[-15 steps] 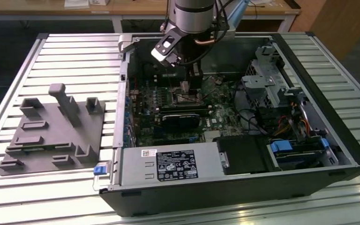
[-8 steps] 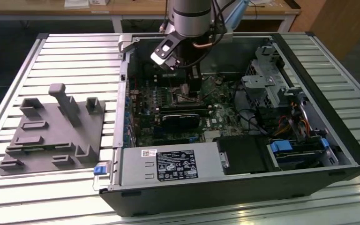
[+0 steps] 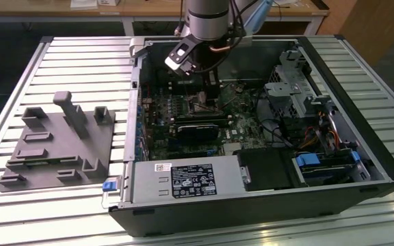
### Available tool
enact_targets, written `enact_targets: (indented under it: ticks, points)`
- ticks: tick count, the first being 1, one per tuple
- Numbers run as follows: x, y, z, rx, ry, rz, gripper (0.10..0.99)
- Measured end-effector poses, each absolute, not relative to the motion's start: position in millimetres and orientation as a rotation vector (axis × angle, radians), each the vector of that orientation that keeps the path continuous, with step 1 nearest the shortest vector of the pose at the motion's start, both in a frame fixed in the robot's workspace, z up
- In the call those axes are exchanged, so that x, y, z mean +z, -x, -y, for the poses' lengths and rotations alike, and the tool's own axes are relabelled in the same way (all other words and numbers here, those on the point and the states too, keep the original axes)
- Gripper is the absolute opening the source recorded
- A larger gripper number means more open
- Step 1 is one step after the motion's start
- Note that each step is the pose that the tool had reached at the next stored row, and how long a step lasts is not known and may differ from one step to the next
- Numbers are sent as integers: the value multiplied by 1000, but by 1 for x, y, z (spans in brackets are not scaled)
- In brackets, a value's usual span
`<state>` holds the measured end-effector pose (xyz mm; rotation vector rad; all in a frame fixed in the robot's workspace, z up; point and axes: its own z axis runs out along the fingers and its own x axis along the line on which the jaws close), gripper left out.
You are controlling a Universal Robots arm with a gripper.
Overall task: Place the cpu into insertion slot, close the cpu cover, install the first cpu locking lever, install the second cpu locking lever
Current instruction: 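Place the cpu into insertion slot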
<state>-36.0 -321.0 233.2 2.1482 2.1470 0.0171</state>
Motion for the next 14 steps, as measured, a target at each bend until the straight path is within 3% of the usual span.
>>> enact_targets:
  ticks: [14]
  points:
    - [215, 43, 312, 5, -2139, -2139, 541]
